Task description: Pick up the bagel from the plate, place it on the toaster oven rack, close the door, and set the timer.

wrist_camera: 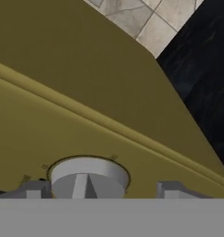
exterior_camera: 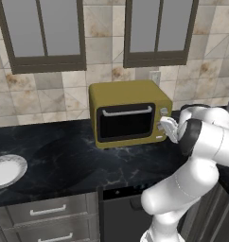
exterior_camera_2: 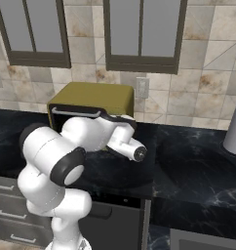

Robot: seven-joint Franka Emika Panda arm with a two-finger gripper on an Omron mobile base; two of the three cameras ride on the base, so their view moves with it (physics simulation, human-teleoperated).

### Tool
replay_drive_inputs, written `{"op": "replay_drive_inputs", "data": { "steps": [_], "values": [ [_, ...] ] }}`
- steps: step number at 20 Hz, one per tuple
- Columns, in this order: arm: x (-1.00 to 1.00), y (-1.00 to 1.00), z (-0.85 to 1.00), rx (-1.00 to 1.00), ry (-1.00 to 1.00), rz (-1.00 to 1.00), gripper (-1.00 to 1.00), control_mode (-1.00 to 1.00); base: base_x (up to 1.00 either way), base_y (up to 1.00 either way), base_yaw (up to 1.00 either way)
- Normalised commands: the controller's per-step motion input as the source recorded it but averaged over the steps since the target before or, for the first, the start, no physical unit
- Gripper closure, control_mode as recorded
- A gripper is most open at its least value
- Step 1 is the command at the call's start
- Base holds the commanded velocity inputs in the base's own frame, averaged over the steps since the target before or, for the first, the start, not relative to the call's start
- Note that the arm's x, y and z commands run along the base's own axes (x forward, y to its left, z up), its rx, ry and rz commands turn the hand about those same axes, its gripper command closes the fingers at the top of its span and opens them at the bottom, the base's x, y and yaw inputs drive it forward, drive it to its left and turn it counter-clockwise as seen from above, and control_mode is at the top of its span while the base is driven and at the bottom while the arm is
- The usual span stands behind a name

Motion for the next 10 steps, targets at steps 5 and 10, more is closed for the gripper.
{"op": "replay_drive_inputs", "data": {
  "steps": [5, 10],
  "values": [
    [0.24, 0.00, -0.03, 0.02, 0.00, 0.00, 1.00, -1.00, 0.00, 0.00, 0.00],
    [0.18, 0.00, 0.00, 0.03, 0.00, -0.01, 1.00, -1.00, 0.00, 0.00, 0.00]
  ]
}}
